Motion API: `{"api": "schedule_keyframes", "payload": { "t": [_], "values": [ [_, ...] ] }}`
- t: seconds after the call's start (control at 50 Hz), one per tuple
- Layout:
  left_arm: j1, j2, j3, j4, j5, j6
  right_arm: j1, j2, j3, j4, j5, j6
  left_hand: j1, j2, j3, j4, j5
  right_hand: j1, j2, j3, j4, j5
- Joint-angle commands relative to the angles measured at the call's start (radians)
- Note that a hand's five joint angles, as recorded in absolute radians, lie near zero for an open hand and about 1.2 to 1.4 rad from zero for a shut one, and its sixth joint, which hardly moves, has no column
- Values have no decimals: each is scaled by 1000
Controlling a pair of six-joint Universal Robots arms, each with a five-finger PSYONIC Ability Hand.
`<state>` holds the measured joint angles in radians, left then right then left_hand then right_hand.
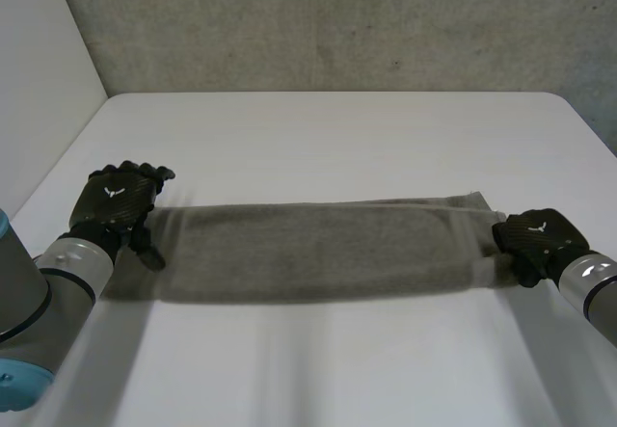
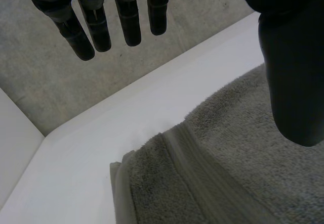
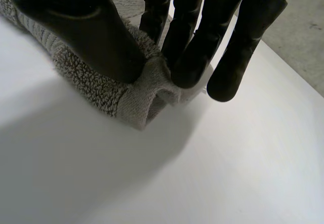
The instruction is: Fold the towel.
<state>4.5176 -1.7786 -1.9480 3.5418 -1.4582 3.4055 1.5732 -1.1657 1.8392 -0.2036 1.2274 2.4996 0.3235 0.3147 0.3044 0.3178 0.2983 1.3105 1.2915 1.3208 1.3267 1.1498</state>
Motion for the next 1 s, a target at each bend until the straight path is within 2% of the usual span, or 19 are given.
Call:
{"api": "schedule_keyframes", "payload": {
  "t": [0.02, 0.12, 0.22, 0.28, 0.34, 0.38, 0.44, 0.48, 0.5, 0.54, 0.56, 0.58, 0.6, 0.64, 0.66, 0.7, 0.8, 0.98, 1.0],
  "values": [
    [1, 2, 0, 0, -1, 0, -41, -29, -18, 10, 41, -14, -72, -63, -53, -66, -221, 86, 105, 75, 70, 72],
    [3, 5, 0, -1, -2, 0, -121, -95, -23, 41, 61, -136, -75, -66, -56, -69, -224, 86, 105, 75, 70, 72],
    [5, 21, 3, -3, -7, 0, -275, -127, -73, 96, 75, -390, -78, -69, -59, -72, -227, 86, 105, 75, 70, 72],
    [5, 25, 3, -3, -7, 0, -285, -129, -103, 112, 86, -424, -81, -72, -62, -75, -230, 86, 105, 75, 70, 72],
    [6, 37, 12, -3, -10, 0, -256, -132, -166, 128, 155, -412, -84, -75, -64, -78, -233, 86, 105, 75, 70, 72],
    [9, 45, 27, -4, -11, -2, -101, -138, -231, 135, 216, -362, -84, -75, -64, -78, -233, 86, 105, 75, 70, 72],
    [9, 47, 40, -4, -13, -2, -19, -141, -265, 133, 231, -324, -84, -75, -64, -78, -233, 86, 105, 75, 70, 72],
    [9, 57, 63, -9, -16, -3, 138, -152, -326, 131, 259, -251, -84, -75, -64, -78, -233, 86, 105, 75, 70, 72],
    [9, 57, 63, -9, -16, -3, 139, -152, -327, 131, 259, -251, -84, -75, -64, -78, -233, 86, 105, 75, 70, 72],
    [8, 64, 80, -9, -16, -5, 313, -149, -376, 124, 270, -190, -84, -75, -64, -78, -233, 86, 105, 75, 70, 72],
    [8, 64, 80, -9, -16, -5, 314, -149, -376, 124, 270, -189, -84, -75, -64, -78, -233, 86, 105, 75, 70, 72],
    [8, 68, 84, -9, -16, -6, 412, -132, -400, 121, 277, -170, -84, -75, -64, -78, -233, 86, 105, 75, 70, 72],
    [8, 68, 84, -9, -16, -6, 413, -132, -400, 121, 277, -170, -84, -75, -64, -78, -233, 86, 105, 75, 70, 72],
    [-2, 76, 92, -9, -17, -6, 604, -60, -431, 105, 288, -145, -84, -75, -64, -78, -233, 86, 105, 75, 70, 72],
    [-2, 76, 92, -9, -17, -6, 605, -60, -431, 105, 288, -145, -84, -75, -64, -78, -233, 86, 105, 75, 70, 72],
    [-9, 79, 89, -9, -17, -9, 758, 15, -448, 86, 285, -148, -84, -75, -64, -78, -233, 86, 105, 75, 70, 72],
    [-32, 80, 84, -9, -17, -23, 861, 128, -462, 76, 288, -145, -84, -75, -64, -78, -233, 86, 105, 75, 70, 72],
    [-48, 67, 77, -8, -17, -25, 884, 207, -454, 78, 259, -111, -84, -75, -64, -78, -233, 86, 105, 75, 70, 72],
    [-48, 67, 77, -6, -17, -25, 881, 199, -445, 73, 247, -87, -84, -75, -64, -78, -233, -143, -124, -153, -159, -157]
  ]
}}
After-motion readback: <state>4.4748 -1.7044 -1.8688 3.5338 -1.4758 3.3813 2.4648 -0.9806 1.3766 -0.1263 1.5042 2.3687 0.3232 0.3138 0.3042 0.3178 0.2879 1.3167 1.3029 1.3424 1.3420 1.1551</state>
